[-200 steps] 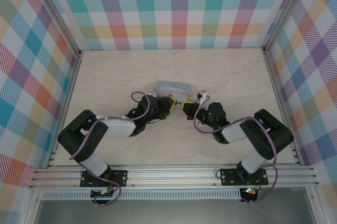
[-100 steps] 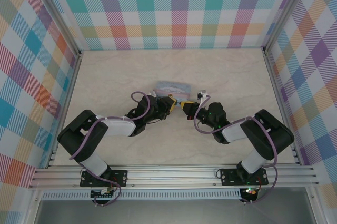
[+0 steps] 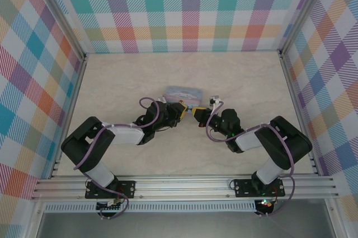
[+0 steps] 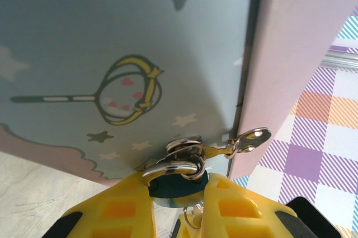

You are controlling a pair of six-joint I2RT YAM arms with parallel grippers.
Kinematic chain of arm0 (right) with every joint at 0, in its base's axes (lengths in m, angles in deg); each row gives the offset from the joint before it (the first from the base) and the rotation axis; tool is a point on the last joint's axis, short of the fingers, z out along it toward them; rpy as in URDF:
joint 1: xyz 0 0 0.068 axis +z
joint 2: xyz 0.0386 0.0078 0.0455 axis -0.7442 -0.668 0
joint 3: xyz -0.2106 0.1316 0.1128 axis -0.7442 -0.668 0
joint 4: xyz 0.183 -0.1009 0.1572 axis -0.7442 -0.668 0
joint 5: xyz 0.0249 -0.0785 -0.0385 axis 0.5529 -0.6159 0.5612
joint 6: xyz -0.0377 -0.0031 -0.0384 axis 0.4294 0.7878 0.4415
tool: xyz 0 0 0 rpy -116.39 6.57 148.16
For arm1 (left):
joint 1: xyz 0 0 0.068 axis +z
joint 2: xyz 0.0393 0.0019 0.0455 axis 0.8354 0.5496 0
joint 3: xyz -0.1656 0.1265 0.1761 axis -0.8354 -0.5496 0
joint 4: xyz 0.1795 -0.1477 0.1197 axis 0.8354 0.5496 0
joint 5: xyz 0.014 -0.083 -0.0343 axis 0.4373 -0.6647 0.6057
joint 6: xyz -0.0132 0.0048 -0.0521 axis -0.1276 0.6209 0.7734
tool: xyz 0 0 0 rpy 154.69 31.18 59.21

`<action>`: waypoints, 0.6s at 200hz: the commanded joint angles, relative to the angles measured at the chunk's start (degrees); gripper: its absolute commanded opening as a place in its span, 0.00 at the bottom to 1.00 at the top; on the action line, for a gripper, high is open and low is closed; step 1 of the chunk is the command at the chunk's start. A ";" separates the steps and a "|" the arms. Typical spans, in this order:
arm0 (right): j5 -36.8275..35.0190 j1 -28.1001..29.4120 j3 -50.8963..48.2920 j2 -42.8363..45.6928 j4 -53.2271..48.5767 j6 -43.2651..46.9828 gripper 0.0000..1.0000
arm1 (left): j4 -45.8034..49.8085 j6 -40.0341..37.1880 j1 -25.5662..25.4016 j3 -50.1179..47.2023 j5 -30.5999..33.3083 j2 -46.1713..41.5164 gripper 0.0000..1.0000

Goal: Unlock a padlock with a key

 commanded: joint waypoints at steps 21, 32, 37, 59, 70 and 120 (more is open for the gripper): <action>0.90 -0.11 0.94 -3.45 4.67 -0.23 0.03 | -5.38 0.91 -1.06 0.23 -0.11 -2.39 0.00; 1.22 -0.11 1.19 -4.19 5.19 -0.32 0.03 | -5.40 1.01 -1.06 0.29 -0.19 -2.38 0.00; 1.39 -0.11 1.29 -4.59 5.51 -0.43 0.03 | -5.49 1.05 -1.04 0.33 -0.34 -2.34 0.00; 1.79 -0.11 1.48 -6.10 6.53 -0.49 0.04 | -5.30 0.91 -1.02 0.59 -0.77 -2.63 0.00; 2.04 -0.27 1.48 -6.61 6.80 -0.21 0.04 | -4.96 0.58 -1.06 0.67 -1.02 -2.86 0.00; 2.80 -0.81 1.66 -6.18 5.91 2.15 0.04 | -2.13 -1.72 -1.06 0.77 -3.39 -3.25 0.00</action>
